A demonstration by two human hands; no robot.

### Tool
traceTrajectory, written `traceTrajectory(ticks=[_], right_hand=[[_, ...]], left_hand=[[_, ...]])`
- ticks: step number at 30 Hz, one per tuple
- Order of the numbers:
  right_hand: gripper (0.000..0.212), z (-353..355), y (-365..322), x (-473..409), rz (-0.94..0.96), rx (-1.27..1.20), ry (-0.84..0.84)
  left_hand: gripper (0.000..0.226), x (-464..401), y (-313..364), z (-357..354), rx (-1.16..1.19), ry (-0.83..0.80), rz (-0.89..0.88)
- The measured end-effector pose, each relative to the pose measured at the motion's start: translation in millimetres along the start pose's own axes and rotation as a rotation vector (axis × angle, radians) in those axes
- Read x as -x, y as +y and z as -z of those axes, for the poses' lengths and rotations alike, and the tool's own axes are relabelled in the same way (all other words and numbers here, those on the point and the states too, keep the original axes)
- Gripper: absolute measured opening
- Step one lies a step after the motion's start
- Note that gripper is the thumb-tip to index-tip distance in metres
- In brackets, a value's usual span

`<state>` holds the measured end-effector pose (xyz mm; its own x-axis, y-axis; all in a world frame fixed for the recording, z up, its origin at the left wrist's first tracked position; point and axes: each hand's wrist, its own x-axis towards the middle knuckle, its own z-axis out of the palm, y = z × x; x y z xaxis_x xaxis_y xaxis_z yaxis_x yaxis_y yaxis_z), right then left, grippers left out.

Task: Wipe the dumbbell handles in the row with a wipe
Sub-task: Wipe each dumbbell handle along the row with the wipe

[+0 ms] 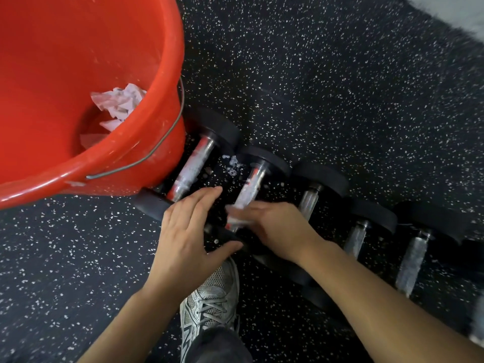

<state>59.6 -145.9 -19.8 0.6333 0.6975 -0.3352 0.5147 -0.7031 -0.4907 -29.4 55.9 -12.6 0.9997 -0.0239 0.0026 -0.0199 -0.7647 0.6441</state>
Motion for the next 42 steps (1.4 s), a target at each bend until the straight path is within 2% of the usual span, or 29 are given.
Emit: traceTrajectory(ticks=[2,3,6,8,11,14,18,19,20,22,25,28,30,34,35,38,40,42], right_hand=[[0.049,0.0,-3.3,-0.2,0.059,-0.039,-0.057],[0.046,2.4,-2.0,-1.6,0.064,-0.082,0.009],[0.039,9.3,13.4,-8.4,-0.03,-0.119,0.353],[0.04,10.3,21.2,-16.2,-0.131,-0.066,0.445],[0.04,2.5,19.9,-20.9,-0.153,-0.002,0.371],[0.042,-1.8,15.3,-10.6,-0.07,-0.012,0.261],[0.049,-0.1,3.6,-2.8,0.052,-0.033,0.001],[0.05,0.5,0.8,-2.5,0.079,-0.046,-0.007],[0.048,1.4,0.3,-3.5,0.094,-0.061,0.04],[0.041,3.7,5.9,-8.0,0.058,-0.091,0.235],[0.042,7.3,17.3,-20.7,-0.137,-0.034,0.447],[0.041,3.0,18.5,-23.8,-0.199,0.032,0.41],[0.043,-1.7,15.1,-15.4,-0.118,0.01,0.349],[0.047,-4.6,4.2,-1.7,0.034,-0.048,0.049],[0.048,-3.6,3.4,-2.3,0.076,-0.034,0.026],[0.043,1.6,8.1,-8.3,0.103,-0.005,0.217],[0.042,5.7,15.4,-14.8,-0.01,0.014,0.358],[0.042,7.4,20.2,-20.2,-0.127,0.034,0.408]], left_hand=[[0.092,0.4,1.3,-0.3,-0.016,-0.002,-0.008],[0.093,0.5,2.2,-0.5,-0.025,-0.007,-0.012],[0.097,1.3,5.5,-3.5,-0.036,-0.026,-0.013],[0.096,1.6,6.9,-5.4,-0.047,-0.032,-0.009],[0.095,1.0,6.5,-4.4,-0.067,-0.029,0.006],[0.094,0.8,6.0,-3.3,-0.08,-0.036,0.011],[0.093,1.4,6.1,-4.7,-0.093,-0.041,0.011],[0.092,1.5,6.1,-4.7,-0.096,-0.04,0.013],[0.092,1.6,6.1,-4.6,-0.1,-0.039,0.014],[0.091,2.1,6.3,-4.1,-0.109,-0.038,0.013],[0.091,2.3,6.6,-3.2,-0.122,-0.038,0.017],[0.09,2.5,7.3,-4.3,-0.127,-0.034,0.021],[0.09,3.7,8.2,-5.7,-0.117,-0.024,0.029],[0.095,3.0,8.9,-6.3,-0.101,-0.015,0.039],[0.097,1.9,8.9,-5.9,-0.101,-0.018,0.036],[0.098,-1.8,9.0,-3.6,-0.09,-0.011,0.022],[0.094,-3.3,7.7,-0.8,-0.078,0.015,0.032],[0.091,-3.3,5.5,0.9,-0.087,0.027,0.037]])
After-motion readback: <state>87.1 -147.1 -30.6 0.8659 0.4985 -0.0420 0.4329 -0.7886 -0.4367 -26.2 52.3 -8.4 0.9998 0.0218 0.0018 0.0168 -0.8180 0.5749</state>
